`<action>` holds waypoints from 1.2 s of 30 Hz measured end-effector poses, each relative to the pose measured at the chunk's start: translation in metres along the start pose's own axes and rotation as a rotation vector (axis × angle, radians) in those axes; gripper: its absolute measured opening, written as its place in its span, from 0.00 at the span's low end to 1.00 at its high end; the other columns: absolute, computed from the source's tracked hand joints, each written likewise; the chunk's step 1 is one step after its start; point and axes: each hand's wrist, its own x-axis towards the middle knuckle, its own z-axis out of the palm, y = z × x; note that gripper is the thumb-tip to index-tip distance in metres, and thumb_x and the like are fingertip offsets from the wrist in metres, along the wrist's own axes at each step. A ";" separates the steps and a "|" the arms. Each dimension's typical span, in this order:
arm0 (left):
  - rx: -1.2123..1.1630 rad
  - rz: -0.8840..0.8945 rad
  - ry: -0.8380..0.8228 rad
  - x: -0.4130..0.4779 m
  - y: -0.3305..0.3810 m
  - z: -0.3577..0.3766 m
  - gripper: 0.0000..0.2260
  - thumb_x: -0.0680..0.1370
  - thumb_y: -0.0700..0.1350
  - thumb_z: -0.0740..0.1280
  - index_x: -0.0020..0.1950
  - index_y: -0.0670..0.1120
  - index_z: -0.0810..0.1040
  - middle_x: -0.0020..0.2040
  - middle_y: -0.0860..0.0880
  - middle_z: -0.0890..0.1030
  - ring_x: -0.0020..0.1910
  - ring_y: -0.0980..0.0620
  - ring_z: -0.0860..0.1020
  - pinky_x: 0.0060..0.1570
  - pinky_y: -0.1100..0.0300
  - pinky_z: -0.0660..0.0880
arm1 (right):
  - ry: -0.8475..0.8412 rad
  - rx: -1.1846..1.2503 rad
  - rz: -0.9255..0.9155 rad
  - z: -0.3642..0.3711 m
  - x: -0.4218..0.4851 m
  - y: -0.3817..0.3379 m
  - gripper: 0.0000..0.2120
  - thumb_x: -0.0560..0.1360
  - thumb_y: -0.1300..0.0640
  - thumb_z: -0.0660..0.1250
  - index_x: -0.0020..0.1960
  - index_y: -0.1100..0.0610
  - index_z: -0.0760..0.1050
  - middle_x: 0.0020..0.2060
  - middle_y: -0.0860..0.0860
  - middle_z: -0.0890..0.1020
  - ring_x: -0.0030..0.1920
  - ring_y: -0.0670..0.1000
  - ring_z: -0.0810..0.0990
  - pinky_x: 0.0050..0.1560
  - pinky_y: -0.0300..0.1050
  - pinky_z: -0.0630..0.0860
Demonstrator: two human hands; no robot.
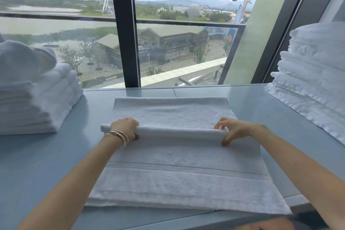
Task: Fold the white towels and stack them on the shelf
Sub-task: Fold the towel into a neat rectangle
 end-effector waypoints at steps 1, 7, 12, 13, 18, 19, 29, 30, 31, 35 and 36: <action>0.015 0.013 0.012 -0.001 0.000 0.001 0.12 0.73 0.50 0.68 0.54 0.49 0.77 0.56 0.49 0.77 0.55 0.46 0.76 0.47 0.57 0.70 | 0.000 -0.024 0.002 0.001 -0.001 0.002 0.27 0.64 0.56 0.77 0.61 0.54 0.73 0.55 0.49 0.68 0.58 0.50 0.70 0.58 0.37 0.66; 0.055 0.042 0.005 -0.004 0.002 0.000 0.14 0.72 0.50 0.66 0.56 0.49 0.74 0.58 0.50 0.75 0.57 0.47 0.75 0.48 0.57 0.70 | 0.020 -0.122 0.011 0.006 0.000 -0.003 0.14 0.65 0.55 0.75 0.40 0.49 0.69 0.55 0.51 0.70 0.57 0.51 0.68 0.56 0.43 0.68; 0.039 0.009 -0.090 0.001 0.004 -0.006 0.21 0.70 0.50 0.68 0.63 0.57 0.70 0.61 0.54 0.74 0.59 0.49 0.74 0.53 0.57 0.70 | 0.075 -0.146 0.054 0.004 0.001 -0.006 0.25 0.64 0.54 0.74 0.58 0.51 0.69 0.54 0.51 0.76 0.53 0.53 0.74 0.52 0.45 0.71; 0.041 0.005 -0.098 0.002 0.004 -0.007 0.21 0.70 0.50 0.68 0.63 0.58 0.70 0.61 0.55 0.74 0.60 0.49 0.74 0.53 0.57 0.70 | 0.067 -0.160 0.068 0.003 0.002 -0.007 0.27 0.64 0.54 0.74 0.60 0.51 0.69 0.54 0.50 0.76 0.54 0.53 0.74 0.52 0.44 0.70; 0.076 -0.001 0.039 -0.002 0.014 0.002 0.13 0.73 0.46 0.64 0.57 0.51 0.74 0.58 0.50 0.75 0.58 0.47 0.75 0.52 0.54 0.72 | 0.141 -0.320 0.095 0.004 0.011 -0.018 0.17 0.66 0.51 0.72 0.53 0.54 0.75 0.52 0.53 0.75 0.55 0.55 0.75 0.43 0.43 0.67; 0.074 -0.002 0.068 -0.004 0.016 0.004 0.12 0.73 0.45 0.64 0.57 0.50 0.74 0.58 0.49 0.75 0.58 0.46 0.75 0.51 0.54 0.72 | 0.143 -0.343 0.097 0.004 0.012 -0.021 0.16 0.66 0.51 0.72 0.52 0.54 0.75 0.52 0.53 0.75 0.54 0.55 0.75 0.42 0.42 0.65; -0.688 0.202 -0.691 -0.053 -0.066 -0.126 0.20 0.56 0.52 0.75 0.45 0.45 0.82 0.45 0.43 0.84 0.42 0.45 0.83 0.40 0.55 0.80 | -0.509 0.335 0.101 -0.113 -0.086 -0.052 0.04 0.67 0.59 0.72 0.41 0.58 0.82 0.37 0.53 0.84 0.37 0.49 0.83 0.39 0.40 0.78; -0.751 0.203 -0.716 -0.052 -0.072 -0.139 0.21 0.57 0.49 0.76 0.47 0.43 0.82 0.47 0.40 0.84 0.42 0.44 0.83 0.39 0.54 0.80 | -0.494 0.374 0.104 -0.124 -0.090 -0.051 0.07 0.65 0.57 0.72 0.41 0.59 0.83 0.38 0.54 0.84 0.36 0.50 0.83 0.38 0.42 0.79; -0.770 0.199 -0.730 -0.049 -0.074 -0.149 0.22 0.57 0.48 0.77 0.49 0.42 0.82 0.48 0.38 0.83 0.43 0.43 0.83 0.39 0.52 0.80 | -0.464 0.411 0.115 -0.133 -0.091 -0.048 0.09 0.64 0.56 0.73 0.41 0.60 0.82 0.38 0.56 0.84 0.36 0.51 0.83 0.37 0.43 0.79; -0.451 0.107 -0.510 -0.014 -0.059 -0.144 0.14 0.63 0.49 0.77 0.45 0.48 0.81 0.48 0.44 0.83 0.44 0.45 0.81 0.46 0.53 0.78 | -0.258 0.258 0.163 -0.127 -0.063 -0.044 0.06 0.70 0.55 0.72 0.43 0.58 0.81 0.37 0.50 0.83 0.37 0.49 0.80 0.36 0.39 0.76; -0.291 0.059 -0.368 -0.002 -0.052 -0.129 0.12 0.67 0.49 0.75 0.47 0.49 0.80 0.51 0.47 0.81 0.46 0.48 0.80 0.47 0.57 0.75 | -0.137 0.114 0.164 -0.117 -0.048 -0.042 0.06 0.70 0.53 0.72 0.43 0.56 0.81 0.36 0.47 0.83 0.39 0.48 0.79 0.36 0.37 0.72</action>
